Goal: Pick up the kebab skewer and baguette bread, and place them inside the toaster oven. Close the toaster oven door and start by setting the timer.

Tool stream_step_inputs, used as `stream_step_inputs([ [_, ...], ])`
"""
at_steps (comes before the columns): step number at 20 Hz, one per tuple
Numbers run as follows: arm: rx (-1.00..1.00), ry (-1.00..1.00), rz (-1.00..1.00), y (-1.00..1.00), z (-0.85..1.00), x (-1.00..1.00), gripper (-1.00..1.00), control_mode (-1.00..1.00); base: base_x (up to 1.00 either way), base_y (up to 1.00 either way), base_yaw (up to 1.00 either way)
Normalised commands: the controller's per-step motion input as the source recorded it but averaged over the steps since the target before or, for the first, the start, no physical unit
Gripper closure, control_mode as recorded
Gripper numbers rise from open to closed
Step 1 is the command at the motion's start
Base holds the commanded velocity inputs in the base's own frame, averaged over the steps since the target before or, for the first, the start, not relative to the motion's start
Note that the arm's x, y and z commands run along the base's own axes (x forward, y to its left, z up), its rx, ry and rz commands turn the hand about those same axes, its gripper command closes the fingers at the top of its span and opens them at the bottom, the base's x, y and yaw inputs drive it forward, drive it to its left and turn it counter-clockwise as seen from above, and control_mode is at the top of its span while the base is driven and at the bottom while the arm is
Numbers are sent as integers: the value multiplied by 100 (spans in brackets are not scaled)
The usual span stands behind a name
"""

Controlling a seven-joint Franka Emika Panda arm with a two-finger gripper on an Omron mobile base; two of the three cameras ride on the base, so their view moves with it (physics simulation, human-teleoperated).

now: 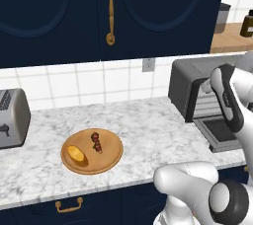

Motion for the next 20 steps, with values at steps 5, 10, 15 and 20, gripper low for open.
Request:
stream_step_inputs([
  [5,0,-24,13,-74,-22,-25,-100,-100,0,0,0],
  [10,0,-19,1,-62,-30,6,-100,-100,0,0,0],
  [15,0,-9,0,-44,-27,35,-100,-100,0,0,0],
  [20,0,-1,0,-24,-19,29,-100,-100,0,0,0],
])
